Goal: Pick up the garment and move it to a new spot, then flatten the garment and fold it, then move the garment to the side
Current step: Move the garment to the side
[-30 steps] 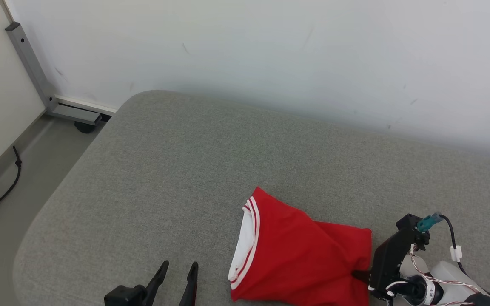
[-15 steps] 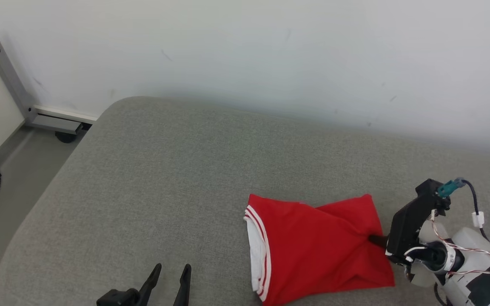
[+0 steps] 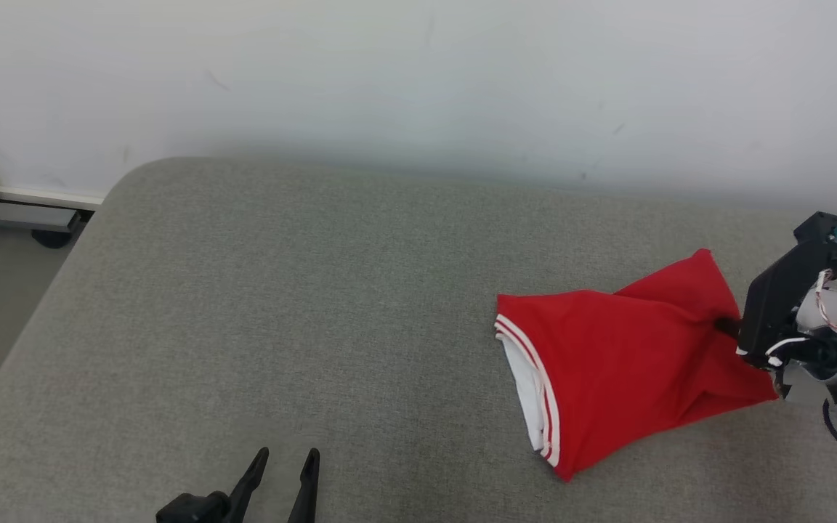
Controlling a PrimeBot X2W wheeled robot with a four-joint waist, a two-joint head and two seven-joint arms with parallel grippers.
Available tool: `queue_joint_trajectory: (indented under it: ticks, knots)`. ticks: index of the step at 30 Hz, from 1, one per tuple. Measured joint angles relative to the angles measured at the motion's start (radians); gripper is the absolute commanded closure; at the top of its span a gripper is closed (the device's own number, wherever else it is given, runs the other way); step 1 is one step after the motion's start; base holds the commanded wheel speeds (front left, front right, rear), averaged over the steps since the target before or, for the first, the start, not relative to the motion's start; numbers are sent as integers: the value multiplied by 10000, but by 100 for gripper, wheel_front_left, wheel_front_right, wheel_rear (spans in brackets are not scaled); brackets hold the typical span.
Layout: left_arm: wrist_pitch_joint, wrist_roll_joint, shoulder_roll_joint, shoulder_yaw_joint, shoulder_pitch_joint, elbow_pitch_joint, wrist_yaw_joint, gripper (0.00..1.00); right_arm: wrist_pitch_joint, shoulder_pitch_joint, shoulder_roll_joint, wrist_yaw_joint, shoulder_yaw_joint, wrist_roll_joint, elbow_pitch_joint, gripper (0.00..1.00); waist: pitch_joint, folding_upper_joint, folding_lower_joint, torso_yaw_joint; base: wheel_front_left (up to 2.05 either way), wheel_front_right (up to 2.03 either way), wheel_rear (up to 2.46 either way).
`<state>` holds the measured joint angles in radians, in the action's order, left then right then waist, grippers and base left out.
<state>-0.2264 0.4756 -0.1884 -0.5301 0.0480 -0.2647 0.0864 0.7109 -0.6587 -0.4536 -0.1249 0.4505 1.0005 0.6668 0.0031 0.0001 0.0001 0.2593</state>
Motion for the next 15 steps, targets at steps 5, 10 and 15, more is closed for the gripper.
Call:
queue_joint_trajectory:
  ticks: [5,10,15]
  knots:
    - [-2,0,-111,29,43,54,-86,0,203,-331,-393,0,-63,-385,138,100,293,0,1,-418,0,0,0]
    - [-2,-2,-174,17,286,102,-178,0,303,-654,-846,2,-219,-700,374,100,507,0,1,-740,0,0,0]
    - [0,-19,-222,-44,396,134,-265,0,384,-755,-1141,2,-376,-978,497,100,713,0,0,-942,0,0,0]
